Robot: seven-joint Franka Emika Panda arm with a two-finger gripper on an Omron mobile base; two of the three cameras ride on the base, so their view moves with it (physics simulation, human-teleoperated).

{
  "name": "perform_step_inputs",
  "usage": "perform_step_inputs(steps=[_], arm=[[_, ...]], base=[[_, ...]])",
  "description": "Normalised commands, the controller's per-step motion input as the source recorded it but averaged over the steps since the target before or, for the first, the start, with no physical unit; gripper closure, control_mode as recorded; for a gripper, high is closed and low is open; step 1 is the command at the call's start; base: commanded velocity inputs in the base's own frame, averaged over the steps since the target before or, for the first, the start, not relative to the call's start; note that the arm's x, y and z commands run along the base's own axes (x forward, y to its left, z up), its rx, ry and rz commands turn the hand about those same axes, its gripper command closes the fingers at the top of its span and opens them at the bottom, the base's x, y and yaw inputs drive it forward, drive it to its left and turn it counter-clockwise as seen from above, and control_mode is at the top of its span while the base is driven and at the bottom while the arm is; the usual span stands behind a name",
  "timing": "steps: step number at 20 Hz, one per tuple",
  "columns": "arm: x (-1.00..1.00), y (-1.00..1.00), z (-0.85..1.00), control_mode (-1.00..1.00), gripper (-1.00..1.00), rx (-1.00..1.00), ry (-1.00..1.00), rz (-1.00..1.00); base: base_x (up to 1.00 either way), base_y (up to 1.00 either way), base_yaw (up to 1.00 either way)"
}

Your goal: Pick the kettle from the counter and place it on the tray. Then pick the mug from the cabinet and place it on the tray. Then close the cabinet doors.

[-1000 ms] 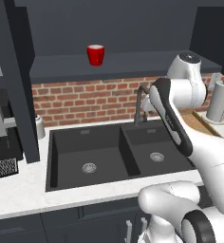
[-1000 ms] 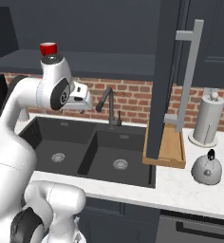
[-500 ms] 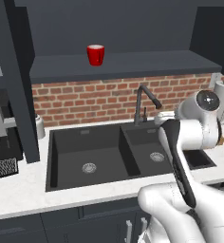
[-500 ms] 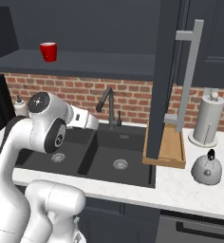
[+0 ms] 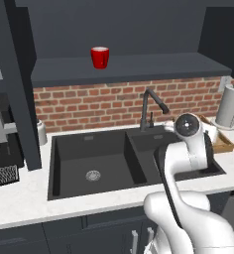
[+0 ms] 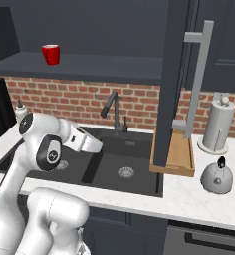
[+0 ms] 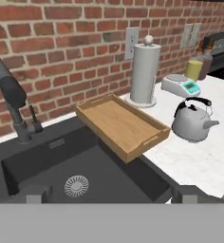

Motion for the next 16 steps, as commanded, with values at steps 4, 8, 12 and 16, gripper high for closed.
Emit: perform_step_inputs(steps=[4,8,12,16], arm=[[0.0,-0.4,0.0,-1.0,-1.0,0.0,0.0,-0.3],[0.0,-0.54,0.0,-1.0,-1.0,0.0,0.0,-0.25],[-0.01,-0.57,0.0,-1.0,-1.0,-0.01,0.0,-0.22],[-0.13,-0.6,-0.06,-1.0,-1.0,-0.03,0.0,-0.09]], base=[[0.0,0.0,0.0],[0.0,0.0,0.0],[0.0,0.0,0.0],[0.0,0.0,0.0]])
